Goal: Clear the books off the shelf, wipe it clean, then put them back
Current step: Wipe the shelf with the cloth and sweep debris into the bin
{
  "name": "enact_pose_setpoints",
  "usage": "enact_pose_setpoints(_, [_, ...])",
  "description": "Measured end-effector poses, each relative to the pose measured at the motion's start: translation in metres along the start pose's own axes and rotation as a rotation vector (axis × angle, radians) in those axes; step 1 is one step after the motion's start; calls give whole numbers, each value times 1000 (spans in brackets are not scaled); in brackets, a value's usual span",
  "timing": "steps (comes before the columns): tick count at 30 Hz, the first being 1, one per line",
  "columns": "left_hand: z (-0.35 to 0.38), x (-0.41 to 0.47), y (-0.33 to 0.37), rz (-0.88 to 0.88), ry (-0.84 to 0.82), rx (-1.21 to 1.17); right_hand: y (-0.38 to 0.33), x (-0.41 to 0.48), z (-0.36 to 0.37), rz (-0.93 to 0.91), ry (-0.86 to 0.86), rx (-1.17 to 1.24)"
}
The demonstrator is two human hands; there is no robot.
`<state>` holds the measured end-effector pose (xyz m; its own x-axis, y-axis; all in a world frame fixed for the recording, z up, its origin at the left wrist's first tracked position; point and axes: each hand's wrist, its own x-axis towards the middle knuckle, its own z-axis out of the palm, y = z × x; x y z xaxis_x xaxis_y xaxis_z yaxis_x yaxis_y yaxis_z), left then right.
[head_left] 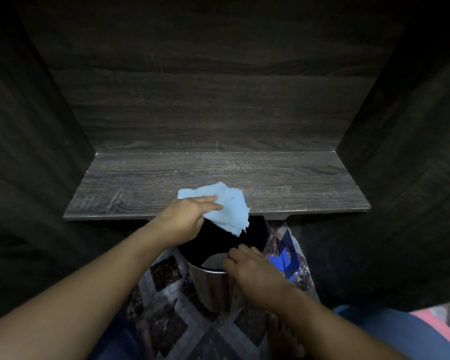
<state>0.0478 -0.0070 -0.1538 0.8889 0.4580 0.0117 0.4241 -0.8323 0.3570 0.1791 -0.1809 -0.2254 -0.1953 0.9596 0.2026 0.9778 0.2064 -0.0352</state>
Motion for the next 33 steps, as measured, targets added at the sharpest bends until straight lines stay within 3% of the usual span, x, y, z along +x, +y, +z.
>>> enact_pose_setpoints(5, [-6,-17,15,-8,91,-190,-5,-4,-8,-8,-28,2])
enact_pose_setpoints(12, [-27,-2,14,-129,554,-284,-4,-9,-11,4,-24,24])
enact_pose_setpoints(15, [-34,12,8,-112,642,-258,-1,-6,-5,16,-40,14])
enact_pose_setpoints(17, [-29,24,-2,-58,584,-203,1,-2,0,12,-52,-8])
enact_pose_setpoints(21, [1,37,-25,-53,50,73,5,6,19,31,-65,-18])
enact_pose_setpoints(23, [3,33,-25,-102,-75,111,4,9,25,22,-69,-11])
enact_pose_setpoints(29, [-14,-2,-11,-168,139,14,3,13,53,-18,-15,-82])
enact_pose_setpoints(33, [-11,-32,-11,-274,152,-34,-2,17,66,15,-157,-124])
